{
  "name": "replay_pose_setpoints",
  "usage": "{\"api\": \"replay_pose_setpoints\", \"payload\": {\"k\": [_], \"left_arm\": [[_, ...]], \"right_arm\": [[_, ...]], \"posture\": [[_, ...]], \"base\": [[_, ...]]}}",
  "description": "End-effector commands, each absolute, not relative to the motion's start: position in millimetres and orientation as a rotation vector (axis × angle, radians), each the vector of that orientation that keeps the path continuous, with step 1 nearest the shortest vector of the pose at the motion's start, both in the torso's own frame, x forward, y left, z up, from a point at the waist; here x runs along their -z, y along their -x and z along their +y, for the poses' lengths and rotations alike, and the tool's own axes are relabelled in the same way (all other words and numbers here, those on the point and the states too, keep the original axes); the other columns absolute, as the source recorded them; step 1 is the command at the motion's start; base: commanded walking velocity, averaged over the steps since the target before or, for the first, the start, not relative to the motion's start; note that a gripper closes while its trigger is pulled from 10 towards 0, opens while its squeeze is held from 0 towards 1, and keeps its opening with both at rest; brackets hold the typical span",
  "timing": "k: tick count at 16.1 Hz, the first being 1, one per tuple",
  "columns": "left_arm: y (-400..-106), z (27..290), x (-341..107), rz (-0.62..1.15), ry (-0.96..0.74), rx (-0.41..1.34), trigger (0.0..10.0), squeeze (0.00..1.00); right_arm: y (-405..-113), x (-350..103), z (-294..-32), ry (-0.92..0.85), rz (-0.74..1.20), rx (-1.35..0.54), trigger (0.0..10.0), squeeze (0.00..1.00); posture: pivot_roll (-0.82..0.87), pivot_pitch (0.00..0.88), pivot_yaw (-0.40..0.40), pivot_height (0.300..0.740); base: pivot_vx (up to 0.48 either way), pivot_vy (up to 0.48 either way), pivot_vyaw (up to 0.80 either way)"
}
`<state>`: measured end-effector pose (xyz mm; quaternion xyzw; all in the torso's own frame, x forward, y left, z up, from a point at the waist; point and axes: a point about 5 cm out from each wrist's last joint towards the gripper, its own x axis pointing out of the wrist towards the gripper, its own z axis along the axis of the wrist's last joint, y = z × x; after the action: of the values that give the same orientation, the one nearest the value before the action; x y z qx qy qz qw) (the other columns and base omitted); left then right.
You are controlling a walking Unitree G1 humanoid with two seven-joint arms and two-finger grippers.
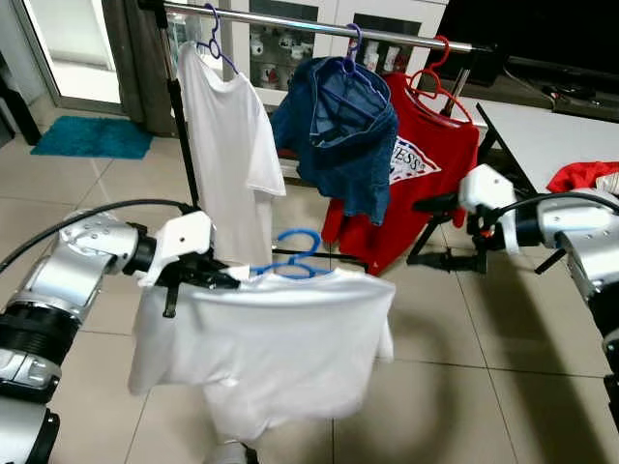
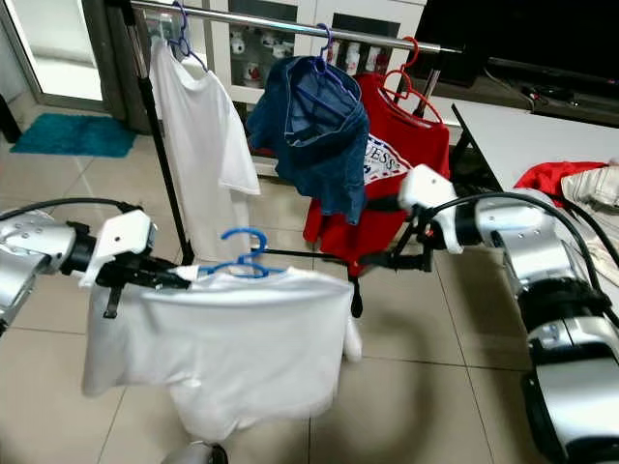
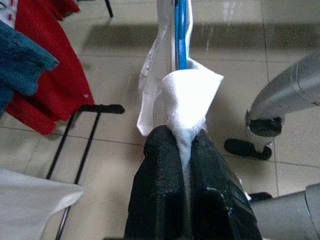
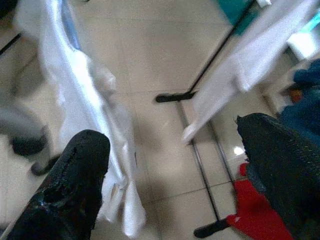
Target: Hang hanger
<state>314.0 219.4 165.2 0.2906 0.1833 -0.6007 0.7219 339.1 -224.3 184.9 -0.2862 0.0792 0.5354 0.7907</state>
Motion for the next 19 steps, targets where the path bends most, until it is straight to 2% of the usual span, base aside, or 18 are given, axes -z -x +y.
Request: {"api": "replay_pose_setpoints", "payload": {"k": [1,4,6,8,13,14,15,19], "left_arm": [[-317,217,-179,0.318,-0.663,1.314,0.0,0.00],[-321,223,-183,0.294,-0.669,1.254,0.0,0.00],[-326,225,-186,0.296,-0.688,1.197,0.0,0.00],[-326,221,-189,0.275,-0.637,1.200,0.0,0.00],[-327,215,-189,0.257,-0.591,1.214,0.0,0.00],[-327,214,-189,0.260,-0.593,1.216,0.0,0.00],[-327,214,-189,0.263,-0.597,1.215,0.0,0.00],[-327,213,-190,0.265,-0.601,1.208,0.0,0.00]], "right_arm": [[-335,-184,-230,0.539,0.120,-1.060,10.0,0.00],[-329,-153,-223,0.514,0.167,-0.946,10.0,0.00],[-324,-127,-220,0.438,0.277,-0.886,10.0,0.00],[-312,-102,-208,0.331,0.359,-0.821,10.0,0.00],[-318,-75,-188,0.035,0.432,-0.551,10.0,0.00],[-320,-73,-185,-0.027,0.447,-0.496,3.7,0.00],[-321,-71,-185,-0.034,0.450,-0.467,0.0,0.00],[-322,-68,-185,-0.053,0.463,-0.411,0.0,0.00]], "posture": [[-0.06,0.000,-0.059,0.740],[-0.06,0.000,-0.054,0.740],[-0.06,0.000,-0.053,0.740],[-0.06,0.000,-0.048,0.740],[-0.06,0.000,-0.046,0.740],[-0.06,0.000,-0.048,0.740],[-0.06,0.000,-0.049,0.740],[-0.04,0.000,-0.060,0.740]], "base": [[0.000,0.000,0.00],[0.000,0.000,0.00],[0.000,0.000,0.00],[0.000,0.000,0.00],[0.000,0.000,0.00],[0.000,0.000,0.00],[0.000,0.000,0.00],[0.000,0.000,0.00]]}}
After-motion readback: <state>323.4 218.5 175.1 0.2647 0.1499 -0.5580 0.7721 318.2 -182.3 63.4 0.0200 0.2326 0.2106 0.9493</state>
